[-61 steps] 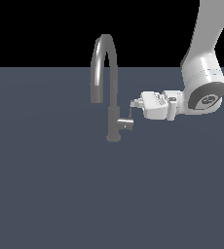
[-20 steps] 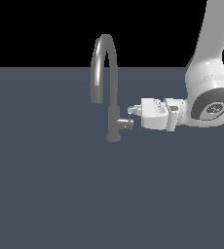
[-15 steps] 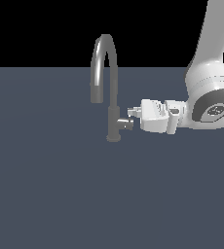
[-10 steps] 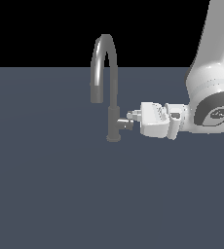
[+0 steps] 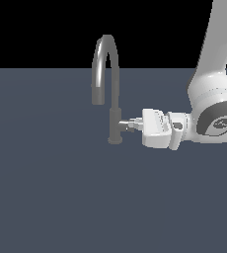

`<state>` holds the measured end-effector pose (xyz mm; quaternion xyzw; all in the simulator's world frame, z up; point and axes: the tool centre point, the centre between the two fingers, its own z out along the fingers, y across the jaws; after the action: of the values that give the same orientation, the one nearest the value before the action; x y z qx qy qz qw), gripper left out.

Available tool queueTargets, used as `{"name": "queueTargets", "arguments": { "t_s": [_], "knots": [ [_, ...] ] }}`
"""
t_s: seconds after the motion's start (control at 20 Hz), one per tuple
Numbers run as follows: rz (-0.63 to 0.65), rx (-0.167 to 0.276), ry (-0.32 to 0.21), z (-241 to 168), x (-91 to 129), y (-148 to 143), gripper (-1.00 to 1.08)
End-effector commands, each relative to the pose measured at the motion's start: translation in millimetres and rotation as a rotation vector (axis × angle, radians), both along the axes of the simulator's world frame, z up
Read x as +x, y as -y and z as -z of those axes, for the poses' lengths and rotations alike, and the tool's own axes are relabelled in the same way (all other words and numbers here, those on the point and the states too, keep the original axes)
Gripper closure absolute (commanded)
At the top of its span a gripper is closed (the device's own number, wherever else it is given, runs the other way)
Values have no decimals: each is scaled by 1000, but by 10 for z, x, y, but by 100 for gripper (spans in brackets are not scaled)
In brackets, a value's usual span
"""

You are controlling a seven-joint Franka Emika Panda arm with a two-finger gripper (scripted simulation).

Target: Turn on the faucet by rotating a designated handle.

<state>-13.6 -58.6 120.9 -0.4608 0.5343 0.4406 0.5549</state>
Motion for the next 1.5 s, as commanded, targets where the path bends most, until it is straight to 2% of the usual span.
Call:
{"name": "queueTargets", "arguments": {
  "t_s": [0.0, 0.4, 0.45, 1.0, 1.05, 1.1, 1.45],
  "knots": [
    [0, 0, -9, 119, -29, -5, 108],
    [1, 3, -37, 556, -128, -23, 108],
    [-2, 3, 6, 302, -13, -1, 108],
    [1, 3, -34, 802, 32, 8, 108],
    [1, 3, -34, 802, 32, 8, 108],
    [-9, 11, 13, 492, 107, 43, 108],
    [-4, 7, -10, 730, 205, 50, 108]
  ]
}}
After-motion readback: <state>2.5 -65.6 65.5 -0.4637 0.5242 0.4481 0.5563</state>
